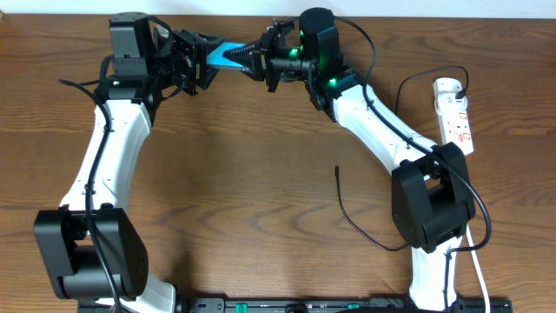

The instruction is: Plug charger to phone and switch on socket

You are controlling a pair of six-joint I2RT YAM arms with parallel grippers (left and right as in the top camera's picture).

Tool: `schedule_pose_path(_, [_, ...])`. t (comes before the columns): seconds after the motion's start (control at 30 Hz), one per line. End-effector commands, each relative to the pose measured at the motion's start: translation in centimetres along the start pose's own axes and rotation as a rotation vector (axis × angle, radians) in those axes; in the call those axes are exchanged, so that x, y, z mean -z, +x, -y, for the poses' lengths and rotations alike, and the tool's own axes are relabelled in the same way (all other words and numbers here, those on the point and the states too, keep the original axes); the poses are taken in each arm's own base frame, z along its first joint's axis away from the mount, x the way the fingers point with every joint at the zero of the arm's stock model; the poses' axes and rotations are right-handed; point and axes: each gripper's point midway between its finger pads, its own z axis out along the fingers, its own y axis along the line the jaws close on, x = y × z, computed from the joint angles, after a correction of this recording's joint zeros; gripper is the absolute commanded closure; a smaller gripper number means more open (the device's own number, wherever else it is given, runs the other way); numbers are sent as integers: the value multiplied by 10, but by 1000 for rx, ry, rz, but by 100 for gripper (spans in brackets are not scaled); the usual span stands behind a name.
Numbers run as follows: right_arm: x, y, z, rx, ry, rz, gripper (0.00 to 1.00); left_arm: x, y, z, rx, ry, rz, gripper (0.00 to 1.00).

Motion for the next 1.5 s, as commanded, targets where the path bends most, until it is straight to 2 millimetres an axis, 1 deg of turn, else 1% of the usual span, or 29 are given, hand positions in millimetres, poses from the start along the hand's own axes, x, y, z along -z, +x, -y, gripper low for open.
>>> schedule_pose_path(0.0, [-5, 17, -9, -39, -11, -52, 99, 0, -1, 3, -36, 6, 7, 50])
schedule_pose_path(0.13, [-5, 17, -9, -60, -12, -49, 99, 0, -1, 3, -38, 9, 8, 51])
schedule_pose_path(0.17, [-5, 16, -9, -62, -12, -49, 99, 0, -1, 4, -41, 11, 9, 55])
schedule_pose_path(0.2, [-5, 17, -9, -70, -13, -49, 99, 0, -2, 4, -37, 11, 9, 66])
schedule_pose_path(0.27, [-5, 17, -10, -69, -14, -50, 99, 0, -2, 4, -37, 10, 12, 73])
schedule_pose_path(0.33, [-5, 16, -10, -69, -14, -49, 99, 0, -2, 4, -36, 10, 12, 78])
schedule_pose_path(0.5, [-5, 17, -10, -75, -14, -50, 99, 0, -3, 4, -36, 9, 15, 78])
schedule_pose_path(0.63, [-5, 17, -10, -76, -14, -51, 99, 0, -3, 4, -37, 10, 17, 81])
schedule_pose_path(0.73, [-6, 18, -10, -92, -14, -54, 99, 0, -4, 5, -43, 15, 21, 91])
schedule_pose_path(0.77, [-6, 19, -11, -89, -20, -56, 99, 0, -4, 7, -47, 19, 22, 92])
schedule_pose_path(0.9, [-7, 21, -16, -91, -34, -63, 99, 0, -5, 7, -47, 19, 26, 92])
schedule_pose_path(1.2, [-8, 23, -16, -95, -34, -68, 99, 0, -5, 7, -47, 19, 27, 93])
schedule_pose_path(1.23, [-8, 23, -16, -95, -34, -68, 97, 0, -5, 6, -47, 18, 29, 93])
schedule_pose_path(1.33, [-8, 23, -16, -95, -34, -68, 78, 0, -5, 6, -47, 18, 30, 93])
schedule_pose_path(1.43, [-8, 23, -16, -95, -33, -71, 71, 0, -6, 6, -47, 17, 33, 93])
schedule_pose_path(1.47, [-8, 23, -16, -95, -33, -71, 70, 0, -6, 6, -47, 17, 33, 93])
